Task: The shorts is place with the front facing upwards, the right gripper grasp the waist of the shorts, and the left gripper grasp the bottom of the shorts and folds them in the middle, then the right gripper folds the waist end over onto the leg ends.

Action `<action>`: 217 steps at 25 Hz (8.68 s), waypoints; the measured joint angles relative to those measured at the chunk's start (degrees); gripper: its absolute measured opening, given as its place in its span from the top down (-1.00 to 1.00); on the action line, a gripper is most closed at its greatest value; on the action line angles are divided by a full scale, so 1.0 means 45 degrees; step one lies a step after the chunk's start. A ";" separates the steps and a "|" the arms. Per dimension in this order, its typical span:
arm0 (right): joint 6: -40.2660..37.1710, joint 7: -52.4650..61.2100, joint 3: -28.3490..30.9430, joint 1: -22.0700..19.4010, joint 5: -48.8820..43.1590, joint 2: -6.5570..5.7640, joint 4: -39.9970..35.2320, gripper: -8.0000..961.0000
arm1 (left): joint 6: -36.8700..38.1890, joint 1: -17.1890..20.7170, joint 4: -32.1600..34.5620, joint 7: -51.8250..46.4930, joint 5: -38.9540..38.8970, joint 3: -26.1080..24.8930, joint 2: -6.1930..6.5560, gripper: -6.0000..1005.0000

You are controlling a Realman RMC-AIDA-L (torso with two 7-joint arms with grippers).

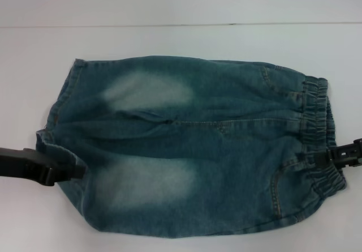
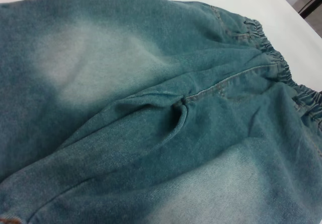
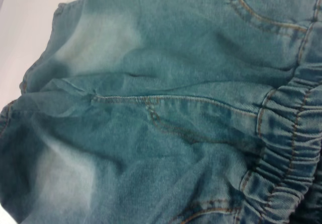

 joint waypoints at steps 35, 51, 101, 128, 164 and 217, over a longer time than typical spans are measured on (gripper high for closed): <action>-0.0135 -0.1701 0.1160 -0.0746 0.3280 -0.0168 0.0224 0.91 | -0.0198 0.0040 -0.0027 0.0146 -0.0822 -0.0394 0.0149 0.94; 0.1872 -0.2171 0.2843 -0.1134 0.6884 -0.0167 0.2011 0.91 | -0.4426 0.0042 -0.2105 0.0989 -0.3153 -0.2383 0.0464 0.94; 0.7425 -0.6880 0.2653 -0.1671 0.9774 0.0918 0.1995 -0.54 | -0.8964 -0.1404 -0.4692 0.4839 -0.5193 -0.0688 -0.0287 -0.07; 0.4321 -0.2251 0.0276 -0.1441 0.4542 -0.0599 0.0502 -0.92 | -0.8348 -0.1331 -1.0245 1.5673 -1.2038 0.0839 -0.0440 -0.39; 0.5992 -0.1896 -0.2183 -0.0578 0.4109 -0.0055 0.0506 0.20 | -0.8655 -0.1591 -1.1134 1.6778 -1.2142 0.0839 -0.0440 0.91; -0.0595 -0.1196 -0.0530 0.0562 0.6929 0.0868 -0.3852 0.87 | -0.9804 -0.4158 -1.5950 2.1426 -1.4346 0.0464 -0.0440 0.84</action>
